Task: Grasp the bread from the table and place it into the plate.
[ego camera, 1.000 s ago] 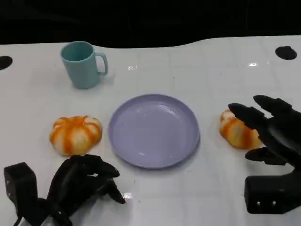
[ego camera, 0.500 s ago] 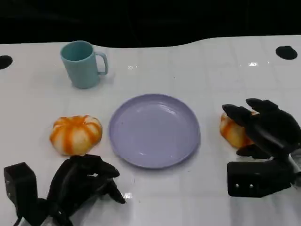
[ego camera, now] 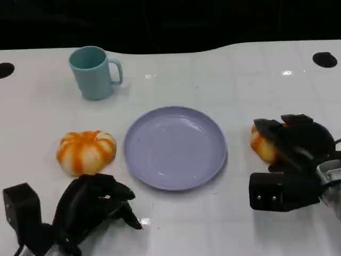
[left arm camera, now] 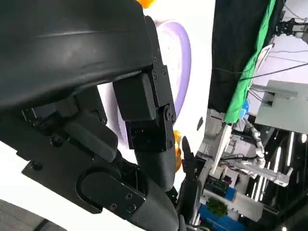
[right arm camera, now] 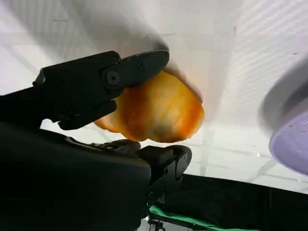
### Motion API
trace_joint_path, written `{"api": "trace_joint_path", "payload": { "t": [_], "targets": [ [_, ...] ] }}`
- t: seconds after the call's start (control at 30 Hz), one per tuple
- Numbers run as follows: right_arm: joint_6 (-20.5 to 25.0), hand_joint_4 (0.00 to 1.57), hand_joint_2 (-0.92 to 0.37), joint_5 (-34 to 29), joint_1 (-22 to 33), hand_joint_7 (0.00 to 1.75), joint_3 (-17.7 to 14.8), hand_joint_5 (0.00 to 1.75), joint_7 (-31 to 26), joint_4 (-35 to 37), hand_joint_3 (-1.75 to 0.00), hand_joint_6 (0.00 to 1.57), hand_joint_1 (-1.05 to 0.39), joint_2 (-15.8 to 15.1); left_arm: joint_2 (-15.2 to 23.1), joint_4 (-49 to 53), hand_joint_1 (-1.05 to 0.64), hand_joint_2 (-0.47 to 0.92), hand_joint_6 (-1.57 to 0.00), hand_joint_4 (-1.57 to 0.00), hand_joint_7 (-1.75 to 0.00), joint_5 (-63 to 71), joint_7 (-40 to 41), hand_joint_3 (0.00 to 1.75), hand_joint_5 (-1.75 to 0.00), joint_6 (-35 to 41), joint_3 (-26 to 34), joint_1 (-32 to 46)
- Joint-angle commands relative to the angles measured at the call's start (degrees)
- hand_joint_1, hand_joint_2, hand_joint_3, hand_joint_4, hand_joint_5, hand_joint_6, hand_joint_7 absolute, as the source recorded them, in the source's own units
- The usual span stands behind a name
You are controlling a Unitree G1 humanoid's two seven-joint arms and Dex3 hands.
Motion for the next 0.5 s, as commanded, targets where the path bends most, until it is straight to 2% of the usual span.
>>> {"api": "trace_joint_path", "payload": {
  "t": [0.03,0.17,0.2,0.27,0.3,0.33,0.37,0.4,0.43,0.5],
  "targets": [
    [-1.8,0.43,-0.85,1.9,-1.7,0.04,0.2,0.17,-2.6,4.0,-0.01,0.39,-0.33,-0.2,0.7,-1.1,-1.05,0.72,-1.57,-1.57,-0.21,0.1,0.5,0.00,-0.59,0.8,0.1,1.1],
    [-4.7,0.80,-0.90,2.9,-2.3,0.06,0.5,0.17,-5.8,6.3,-0.01,0.71,-0.28,-0.5,0.6,-1.1,-1.05,0.72,-1.57,-1.57,-0.21,-0.1,0.2,0.00,-0.59,0.7,0.1,1.2],
    [-5.8,0.97,-0.90,2.9,-2.4,0.09,0.6,0.21,-7.2,6.8,0.00,0.87,-0.27,-0.6,0.6,-1.1,-1.05,0.72,-1.57,-1.57,-0.21,-0.1,0.2,0.00,-0.59,0.7,0.1,1.2],
    [-7.9,1.11,-0.88,3.0,-2.5,0.09,0.8,0.39,-10.6,7.9,0.00,1.06,-0.24,-0.7,0.5,-1.2,-1.05,0.72,-1.57,-1.57,-0.21,-0.1,0.3,0.00,-0.59,0.8,0.2,1.3],
    [-8.7,1.09,-0.88,2.8,-2.6,0.08,1.1,0.65,-12.0,8.4,0.00,1.18,-0.19,-0.8,0.5,-1.2,-1.05,0.72,-1.57,-1.57,-0.21,-0.2,0.3,0.00,-0.59,1.0,0.2,1.3],
    [-9.5,1.02,-0.90,2.7,-2.7,0.13,1.3,1.12,-13.2,8.8,-0.06,1.30,-0.15,-0.8,0.5,-1.3,-1.05,0.71,-1.57,-1.57,-0.21,-0.2,0.2,0.00,-0.59,1.0,0.2,1.3],
    [-9.9,0.97,-0.90,2.4,-2.8,0.22,1.6,1.38,-14.6,9.3,-0.09,1.33,-0.13,-0.8,0.5,-1.3,-1.05,0.71,-1.57,-1.57,-0.21,-0.2,0.2,0.00,-0.59,1.0,0.2,1.3],
    [-10.1,0.92,-0.89,2.1,-2.8,0.65,2.0,1.60,-15.8,9.7,-0.14,1.18,-0.13,-0.7,0.5,-1.3,-1.05,0.71,-1.57,-1.57,-0.21,-0.2,0.2,0.00,-0.59,1.0,0.2,1.3],
    [-10.3,0.90,-0.88,1.8,-2.9,0.98,2.3,1.67,-17.3,10.0,-0.18,1.04,-0.13,-0.6,0.5,-1.3,-1.05,0.71,-1.57,-1.57,-0.21,-0.2,0.2,0.00,-0.59,1.2,0.2,1.3],
    [-10.6,0.88,-0.82,1.6,-2.9,1.49,3.0,1.73,-19.9,10.4,-0.24,0.82,-0.14,-0.4,0.5,-1.4,-1.05,0.71,-1.57,-1.57,-0.20,-0.3,0.0,0.00,-0.59,1.3,0.2,1.3]
  ]
}}
